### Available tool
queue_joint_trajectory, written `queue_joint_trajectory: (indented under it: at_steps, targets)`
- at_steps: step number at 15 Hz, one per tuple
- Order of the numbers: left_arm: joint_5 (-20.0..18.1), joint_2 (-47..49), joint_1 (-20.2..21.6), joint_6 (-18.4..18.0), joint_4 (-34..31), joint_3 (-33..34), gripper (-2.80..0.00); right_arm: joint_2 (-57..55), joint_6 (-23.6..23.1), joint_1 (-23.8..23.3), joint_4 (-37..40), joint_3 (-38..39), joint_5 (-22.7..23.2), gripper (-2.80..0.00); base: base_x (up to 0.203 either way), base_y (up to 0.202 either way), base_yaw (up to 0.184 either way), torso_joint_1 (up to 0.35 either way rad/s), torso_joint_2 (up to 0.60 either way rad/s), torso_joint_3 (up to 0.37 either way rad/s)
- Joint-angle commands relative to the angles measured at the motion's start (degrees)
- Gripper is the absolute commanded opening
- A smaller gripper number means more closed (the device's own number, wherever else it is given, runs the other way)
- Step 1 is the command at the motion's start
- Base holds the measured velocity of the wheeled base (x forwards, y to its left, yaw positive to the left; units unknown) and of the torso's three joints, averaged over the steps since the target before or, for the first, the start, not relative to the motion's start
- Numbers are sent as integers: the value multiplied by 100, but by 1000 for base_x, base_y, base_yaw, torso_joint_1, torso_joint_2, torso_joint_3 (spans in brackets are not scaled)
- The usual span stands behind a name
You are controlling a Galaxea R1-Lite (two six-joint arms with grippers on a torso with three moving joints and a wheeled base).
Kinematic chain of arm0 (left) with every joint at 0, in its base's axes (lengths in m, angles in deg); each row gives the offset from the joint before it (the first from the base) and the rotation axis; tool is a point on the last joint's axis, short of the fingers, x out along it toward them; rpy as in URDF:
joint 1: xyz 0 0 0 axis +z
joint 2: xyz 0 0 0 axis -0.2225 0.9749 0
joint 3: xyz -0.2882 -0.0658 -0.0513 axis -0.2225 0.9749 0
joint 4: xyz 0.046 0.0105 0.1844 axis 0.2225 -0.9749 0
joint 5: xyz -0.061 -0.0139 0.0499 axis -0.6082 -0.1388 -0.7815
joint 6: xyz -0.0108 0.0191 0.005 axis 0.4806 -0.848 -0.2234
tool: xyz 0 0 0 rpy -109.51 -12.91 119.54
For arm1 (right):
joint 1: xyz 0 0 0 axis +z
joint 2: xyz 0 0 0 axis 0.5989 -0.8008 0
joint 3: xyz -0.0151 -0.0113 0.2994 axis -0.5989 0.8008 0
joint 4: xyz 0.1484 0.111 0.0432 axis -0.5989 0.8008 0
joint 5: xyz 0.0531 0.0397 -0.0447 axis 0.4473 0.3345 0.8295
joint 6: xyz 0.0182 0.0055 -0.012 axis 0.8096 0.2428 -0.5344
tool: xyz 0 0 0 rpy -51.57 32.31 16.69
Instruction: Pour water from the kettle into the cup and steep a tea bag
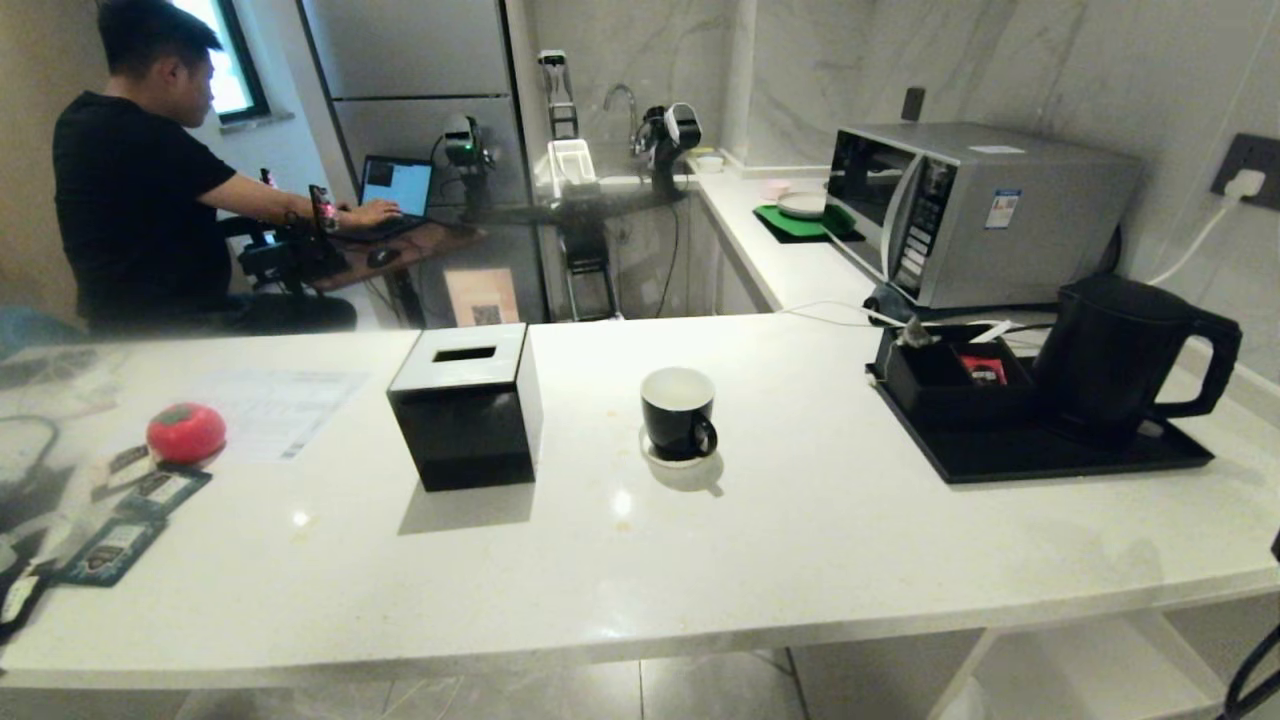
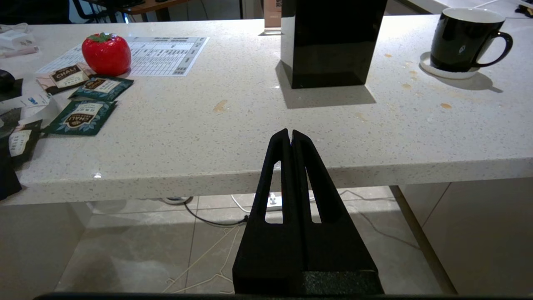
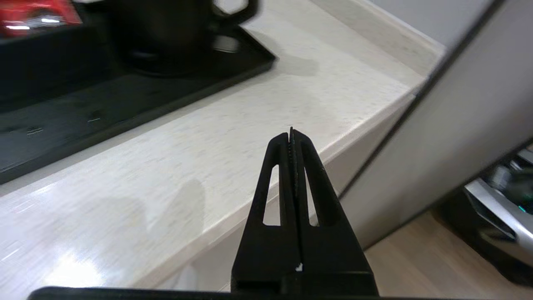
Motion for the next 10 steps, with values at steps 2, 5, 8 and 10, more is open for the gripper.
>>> queue_joint_trajectory:
  at_steps: [2,5,8,10]
  targets:
    - [2,-2,0,2,4,0,-280,1163,-8,232,417,210,27,-280,0,0,0,0,0,0]
    - [2,-2,0,7,4,0,-280,2012,-24,427,1031,329,29,-280,0,0,0,0,0,0]
    - [2,-2,0,7,4,0,-280,2411,-366,519,1101,380,45,-280,0,0,0,0,0,0]
    - [2,-2,0,1,4,0,-280,2605,-420,717,1131,423,54,-280,0,0,0,0,0,0]
